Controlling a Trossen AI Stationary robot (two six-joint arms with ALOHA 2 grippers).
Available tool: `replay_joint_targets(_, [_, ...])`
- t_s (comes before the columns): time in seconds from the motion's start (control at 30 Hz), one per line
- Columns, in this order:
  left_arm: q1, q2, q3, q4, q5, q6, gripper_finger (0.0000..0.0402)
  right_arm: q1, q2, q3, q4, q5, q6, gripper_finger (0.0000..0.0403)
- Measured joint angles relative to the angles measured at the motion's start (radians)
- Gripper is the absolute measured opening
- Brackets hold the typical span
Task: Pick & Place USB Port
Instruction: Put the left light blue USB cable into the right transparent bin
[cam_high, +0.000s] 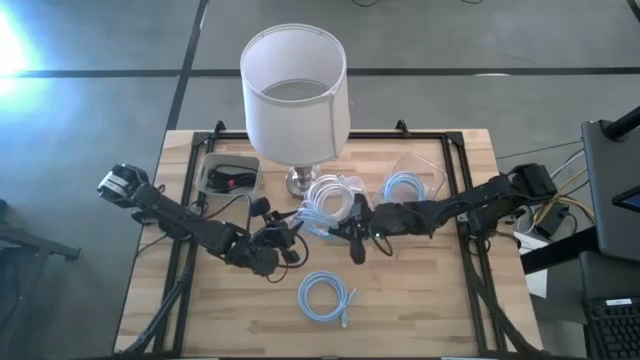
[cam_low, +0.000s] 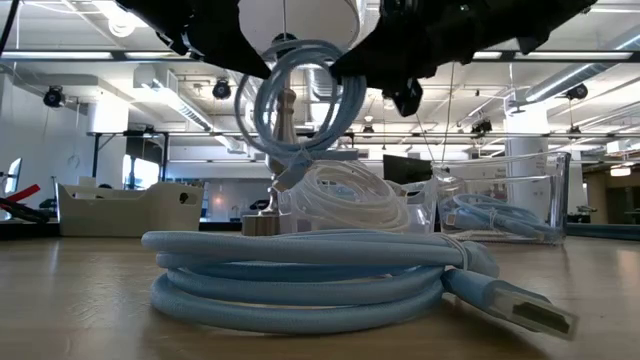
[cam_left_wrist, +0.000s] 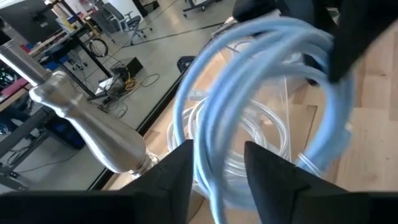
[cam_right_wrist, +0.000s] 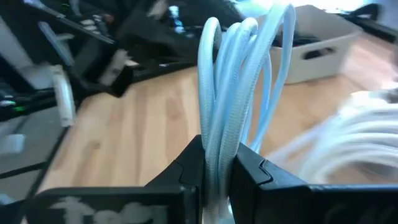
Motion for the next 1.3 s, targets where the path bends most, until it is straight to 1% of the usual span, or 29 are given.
replay_joint_targets(0.13, [0.000,0.000,0.000,0.003,-0.001,-0.002,0.0170,0.002,-0.080,0.000,-0.118,0.054,0.030,0.0041])
replay_joint_targets(0.23, [0.000,0.000,0.000,0.003,-0.001,-0.003,0.0179,0.008,-0.155,0.000,-0.217,0.099,0.043,0.0042])
replay_joint_targets(0.4, [0.000,0.000,0.000,0.003,-0.002,-0.004,0.0181,0.041,-0.279,0.000,-0.397,0.192,0.060,0.0037])
replay_joint_targets(0.53, [0.000,0.000,0.000,0.002,-0.002,-0.005,0.0181,0.077,-0.373,0.001,-0.469,0.197,0.098,0.0035])
replay_joint_targets(0.6, [-0.001,0.000,0.000,0.002,-0.002,-0.005,0.0181,0.096,-0.417,0.001,-0.523,0.232,0.101,0.0035])
replay_joint_targets(0.67, [-0.001,0.000,-0.003,0.002,-0.002,-0.007,0.0181,0.116,-0.462,0.001,-0.598,0.322,0.113,0.0035])
replay_joint_targets(0.7, [-0.001,0.000,-0.004,0.002,-0.002,-0.007,0.0181,0.127,-0.482,0.001,-0.653,0.389,0.142,0.0035])
replay_joint_targets(0.8, [-0.001,0.000,-0.010,0.003,-0.003,-0.008,0.0181,0.153,-0.526,0.001,-0.877,0.625,0.309,0.0035])
replay_joint_targets(0.87, [-0.001,0.000,-0.013,0.000,-0.003,-0.008,0.0181,0.159,-0.537,0.001,-1.043,0.721,0.447,0.0035])
replay_joint_targets(0.9, [-0.001,0.000,-0.013,0.000,-0.003,-0.008,0.0181,0.159,-0.539,0.001,-1.109,0.742,0.522,0.0035])
replay_joint_targets(0.97, [-0.001,0.000,-0.013,0.002,-0.003,-0.008,0.0181,0.159,-0.535,0.001,-1.224,0.746,0.649,0.0035])
replay_joint_targets(1.07, [-0.001,0.000,-0.013,0.003,-0.004,-0.008,0.0181,0.159,-0.507,0.001,-1.337,0.743,0.767,0.0035])
replay_joint_targets(1.17, [0.000,0.000,-0.013,0.003,-0.004,-0.008,0.0181,0.159,-0.473,0.001,-1.389,0.742,0.834,0.0034])
replay_joint_targets(1.3, [0.000,0.000,-0.013,0.003,-0.004,-0.008,0.0181,0.155,-0.415,0.001,-1.396,0.742,0.861,0.0034])
